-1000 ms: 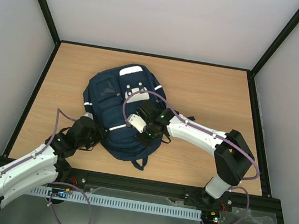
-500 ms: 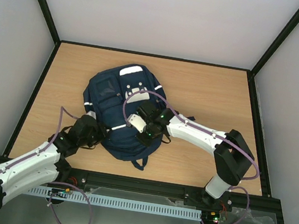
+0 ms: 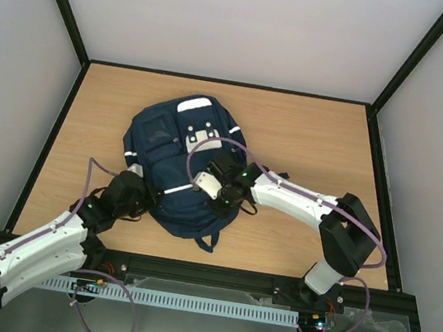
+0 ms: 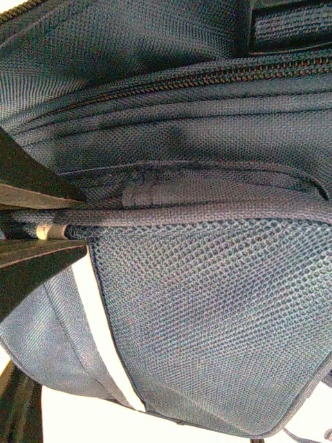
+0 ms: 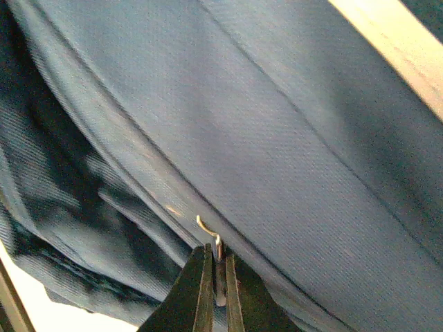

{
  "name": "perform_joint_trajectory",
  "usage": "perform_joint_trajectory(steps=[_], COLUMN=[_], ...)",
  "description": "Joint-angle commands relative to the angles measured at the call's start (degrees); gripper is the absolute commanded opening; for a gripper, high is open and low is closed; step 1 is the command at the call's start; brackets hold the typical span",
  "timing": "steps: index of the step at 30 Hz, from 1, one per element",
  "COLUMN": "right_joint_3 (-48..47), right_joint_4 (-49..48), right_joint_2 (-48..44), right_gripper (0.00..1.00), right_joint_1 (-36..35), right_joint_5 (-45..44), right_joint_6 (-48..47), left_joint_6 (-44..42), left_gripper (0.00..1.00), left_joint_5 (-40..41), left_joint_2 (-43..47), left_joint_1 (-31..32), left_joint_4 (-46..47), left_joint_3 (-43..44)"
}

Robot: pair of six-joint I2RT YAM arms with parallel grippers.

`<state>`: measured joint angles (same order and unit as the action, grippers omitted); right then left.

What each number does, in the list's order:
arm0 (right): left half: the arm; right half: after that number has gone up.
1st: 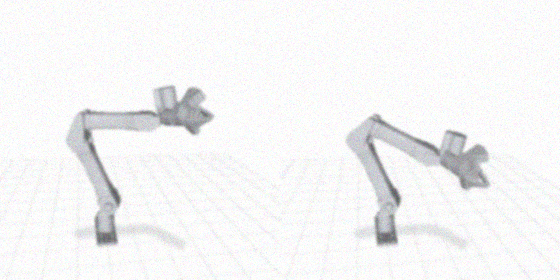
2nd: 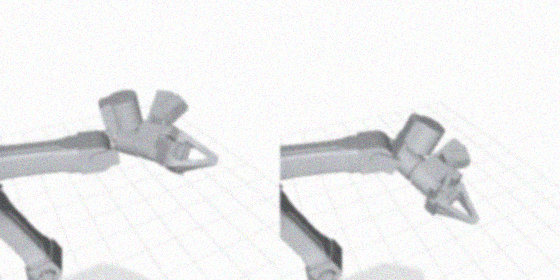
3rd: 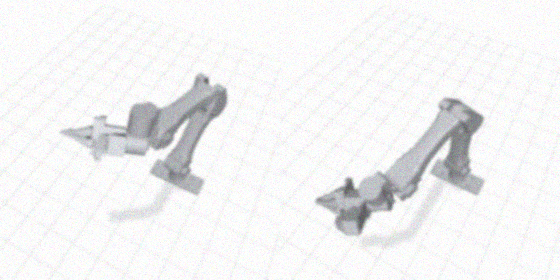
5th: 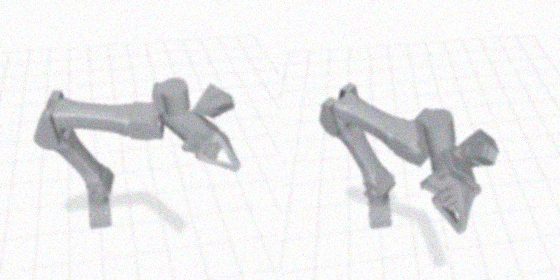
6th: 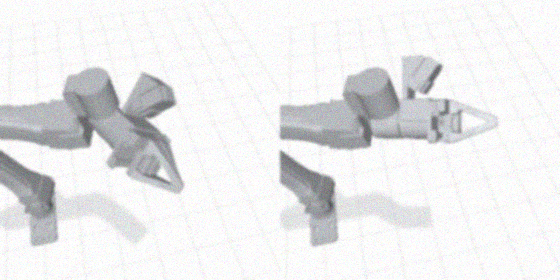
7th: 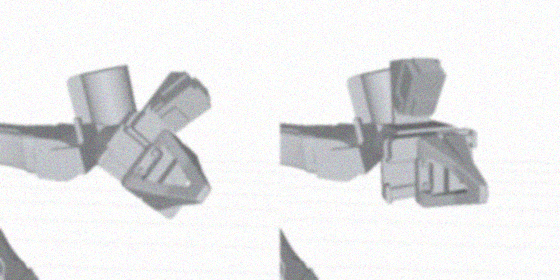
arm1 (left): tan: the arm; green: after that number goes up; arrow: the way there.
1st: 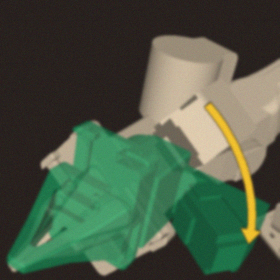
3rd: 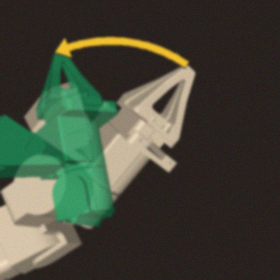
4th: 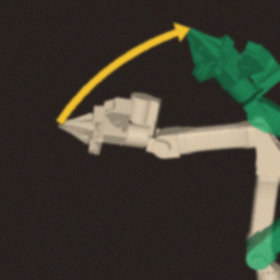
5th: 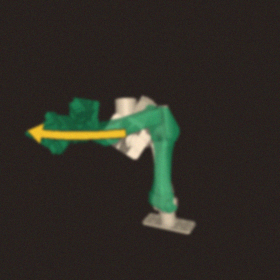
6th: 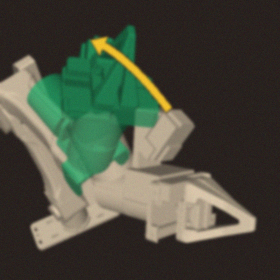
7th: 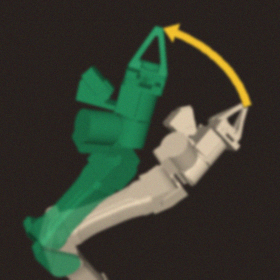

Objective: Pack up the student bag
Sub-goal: Zip the student bag at the center of the board.

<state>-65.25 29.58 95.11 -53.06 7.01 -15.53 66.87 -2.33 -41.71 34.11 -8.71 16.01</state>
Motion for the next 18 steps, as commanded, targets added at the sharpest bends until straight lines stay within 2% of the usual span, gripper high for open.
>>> perform_joint_trajectory(steps=[1, 11, 18], right_joint_3=[2.83, 3.76, -1.46], right_joint_4=[5.20, 2.91, 2.10], right_joint_2=[-2.70, -2.08, 3.03], right_gripper=[0.01, 0.01, 0.01], right_joint_1=[4.81, 14.97, 19.54], right_joint_5=[-2.92, -9.57, -8.98], right_joint_6=[-3.28, -12.61, -19.09], left_joint_6=[-1.28, -2.65, -5.80], left_gripper=[0.02, 0.02, 0.02], left_joint_5=[2.68, 2.37, 0.35], left_joint_2=[0.64, 0.55, -0.96], left_joint_1=[-0.77, -1.24, -1.24], left_joint_4=[-3.94, -4.05, -4.23], left_joint_3=[0.50, 0.25, 0.94])
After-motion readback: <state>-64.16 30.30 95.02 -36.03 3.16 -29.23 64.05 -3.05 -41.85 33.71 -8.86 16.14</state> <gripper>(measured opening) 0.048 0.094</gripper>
